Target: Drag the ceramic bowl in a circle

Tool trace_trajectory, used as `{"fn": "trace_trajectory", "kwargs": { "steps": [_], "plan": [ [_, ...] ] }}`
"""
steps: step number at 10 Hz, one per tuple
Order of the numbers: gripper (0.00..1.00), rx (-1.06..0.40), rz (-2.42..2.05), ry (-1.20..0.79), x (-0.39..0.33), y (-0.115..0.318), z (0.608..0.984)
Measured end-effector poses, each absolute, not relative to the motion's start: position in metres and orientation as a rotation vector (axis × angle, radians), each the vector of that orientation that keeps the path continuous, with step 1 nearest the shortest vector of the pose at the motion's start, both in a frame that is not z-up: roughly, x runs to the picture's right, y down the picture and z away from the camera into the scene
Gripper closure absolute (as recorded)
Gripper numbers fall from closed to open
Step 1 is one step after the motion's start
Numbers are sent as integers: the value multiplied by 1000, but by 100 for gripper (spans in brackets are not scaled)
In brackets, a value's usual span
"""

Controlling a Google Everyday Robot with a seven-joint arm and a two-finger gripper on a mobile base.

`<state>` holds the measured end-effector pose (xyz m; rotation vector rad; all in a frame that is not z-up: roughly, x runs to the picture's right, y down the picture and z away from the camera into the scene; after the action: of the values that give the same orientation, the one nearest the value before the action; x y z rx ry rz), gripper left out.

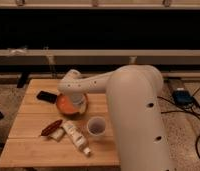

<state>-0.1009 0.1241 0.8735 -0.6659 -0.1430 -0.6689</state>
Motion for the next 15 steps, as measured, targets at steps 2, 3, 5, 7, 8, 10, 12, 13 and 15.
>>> {"fn": "trace_trajectory", "kwargs": {
  "steps": [2, 3, 5, 7, 8, 10, 12, 13, 15],
  "plan": [
    [100, -692, -649, -109, -81, 116, 881],
    [100, -703, -637, -95, -68, 118, 880],
    [100, -722, -602, -66, -39, 124, 873],
    [100, -743, -569, -41, -13, 134, 863],
    [100, -753, -552, -31, -4, 143, 856],
    [100, -758, -544, -31, -4, 155, 846],
    [100, -745, -562, -48, -21, 160, 832],
    [100, -735, -580, -60, -34, 158, 827],
    [100, -715, -617, -91, -66, 153, 813]
  ]
}}
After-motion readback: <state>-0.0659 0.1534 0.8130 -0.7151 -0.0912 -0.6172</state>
